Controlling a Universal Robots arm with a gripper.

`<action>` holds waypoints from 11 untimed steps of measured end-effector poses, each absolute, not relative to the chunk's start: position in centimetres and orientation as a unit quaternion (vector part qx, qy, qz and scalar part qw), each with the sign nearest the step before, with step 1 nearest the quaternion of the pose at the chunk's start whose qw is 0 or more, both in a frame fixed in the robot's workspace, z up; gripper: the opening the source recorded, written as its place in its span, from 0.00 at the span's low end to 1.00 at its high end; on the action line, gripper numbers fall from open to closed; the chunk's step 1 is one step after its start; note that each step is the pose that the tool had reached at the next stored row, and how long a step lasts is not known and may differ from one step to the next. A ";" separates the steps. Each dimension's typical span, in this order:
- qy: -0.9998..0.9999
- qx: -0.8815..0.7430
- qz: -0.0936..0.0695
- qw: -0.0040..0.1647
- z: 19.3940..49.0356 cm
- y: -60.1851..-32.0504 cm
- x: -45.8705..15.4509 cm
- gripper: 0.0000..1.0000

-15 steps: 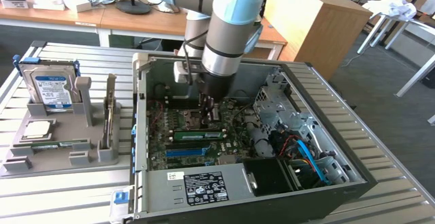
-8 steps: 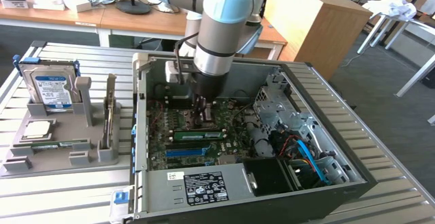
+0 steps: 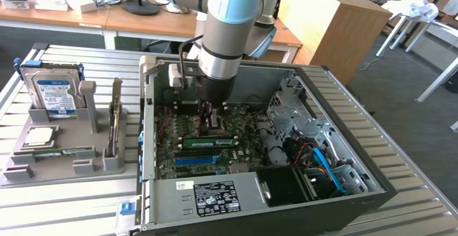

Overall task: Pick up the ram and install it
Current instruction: 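Press down the ram until it locks into place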

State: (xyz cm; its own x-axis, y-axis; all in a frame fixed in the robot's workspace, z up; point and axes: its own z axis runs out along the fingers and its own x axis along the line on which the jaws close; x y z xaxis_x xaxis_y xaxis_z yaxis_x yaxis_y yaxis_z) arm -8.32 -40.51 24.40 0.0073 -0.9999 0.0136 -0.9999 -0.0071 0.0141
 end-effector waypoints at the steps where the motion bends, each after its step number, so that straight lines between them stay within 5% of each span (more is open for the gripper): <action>1: -0.705 0.710 0.000 0.010 24.4 -40.5 -8.3 0.10; 11: -0.705 0.710 0.000 0.010 24.3 -40.5 -8.4 0.10</action>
State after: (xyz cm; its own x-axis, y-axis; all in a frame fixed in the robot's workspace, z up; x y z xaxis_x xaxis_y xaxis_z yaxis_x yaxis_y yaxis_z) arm -8.44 -40.51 24.27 0.0072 -0.9999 0.0135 -0.9999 -0.0071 0.0140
